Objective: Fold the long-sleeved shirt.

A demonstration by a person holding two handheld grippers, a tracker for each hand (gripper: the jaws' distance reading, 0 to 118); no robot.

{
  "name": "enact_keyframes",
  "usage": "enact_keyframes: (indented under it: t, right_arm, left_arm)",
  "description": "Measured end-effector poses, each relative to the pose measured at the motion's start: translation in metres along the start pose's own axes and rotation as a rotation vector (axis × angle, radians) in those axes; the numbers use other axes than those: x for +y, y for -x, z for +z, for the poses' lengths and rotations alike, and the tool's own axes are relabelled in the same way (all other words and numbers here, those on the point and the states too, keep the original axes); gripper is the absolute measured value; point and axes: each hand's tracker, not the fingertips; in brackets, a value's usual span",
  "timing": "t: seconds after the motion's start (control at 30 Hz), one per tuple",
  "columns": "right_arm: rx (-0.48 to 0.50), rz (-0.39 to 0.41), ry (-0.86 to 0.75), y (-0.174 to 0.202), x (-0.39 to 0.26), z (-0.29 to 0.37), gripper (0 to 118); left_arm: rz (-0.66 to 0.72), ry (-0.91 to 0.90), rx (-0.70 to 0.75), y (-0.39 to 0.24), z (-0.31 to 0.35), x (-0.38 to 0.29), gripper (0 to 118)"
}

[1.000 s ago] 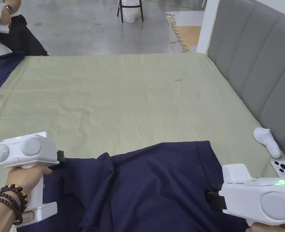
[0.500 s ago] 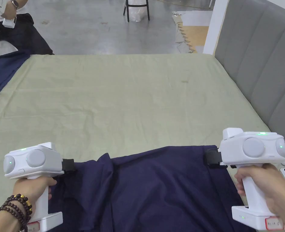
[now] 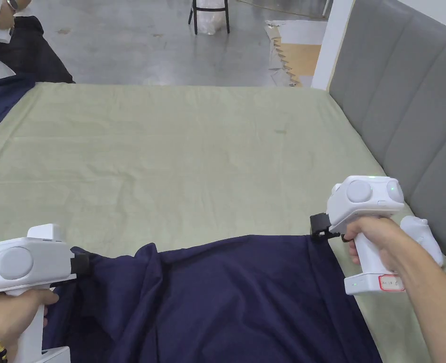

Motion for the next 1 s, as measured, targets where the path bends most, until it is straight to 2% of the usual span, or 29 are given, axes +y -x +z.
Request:
enact_keyframes:
  t: [0.07,0.13,0.17,0.27,0.43,0.5,0.6,0.7,0.87,1.0]
  right_arm:
    - [0.048,-0.041,0.052,0.002,-0.005,-0.010,42]
    - [0.082,-0.085,0.036,0.005,-0.012,-0.014,12]
    - [0.077,-0.083,0.031,0.007,-0.014,-0.013,4]
    - [0.061,-0.075,-0.019,0.010,-0.020,0.005,3]
    - [0.144,-0.059,-0.179,-0.004,-0.030,0.062,3]
    - [0.179,-0.049,-0.247,-0.005,-0.049,0.103,3]
    - [0.184,-0.015,-0.326,-0.008,-0.082,0.148,3]
    - [0.197,-0.014,-0.376,-0.016,-0.123,0.181,3]
    - [0.209,-0.022,-0.390,-0.031,-0.204,0.202,3]
    - [0.208,-0.053,-0.330,-0.043,-0.265,0.190,3]
  left_arm:
    - [0.013,0.002,-0.001,0.002,0.000,0.000,12]
    - [0.019,0.002,0.000,0.000,-0.001,0.001,12]
    - [0.018,0.003,0.002,0.000,-0.001,0.001,12]
    - [0.015,-0.016,-0.002,-0.003,0.008,0.001,12]
    - [0.002,-0.100,-0.089,-0.007,0.055,-0.005,12]
    - [-0.004,-0.143,-0.109,-0.009,0.080,-0.013,12]
    - [-0.008,-0.215,-0.147,-0.009,0.117,-0.033,12]
    - [-0.014,-0.266,-0.171,-0.002,0.150,-0.061,12]
    - [-0.018,-0.316,-0.182,0.011,0.189,-0.124,12]
    - [-0.010,-0.344,-0.144,0.019,0.207,-0.183,12]
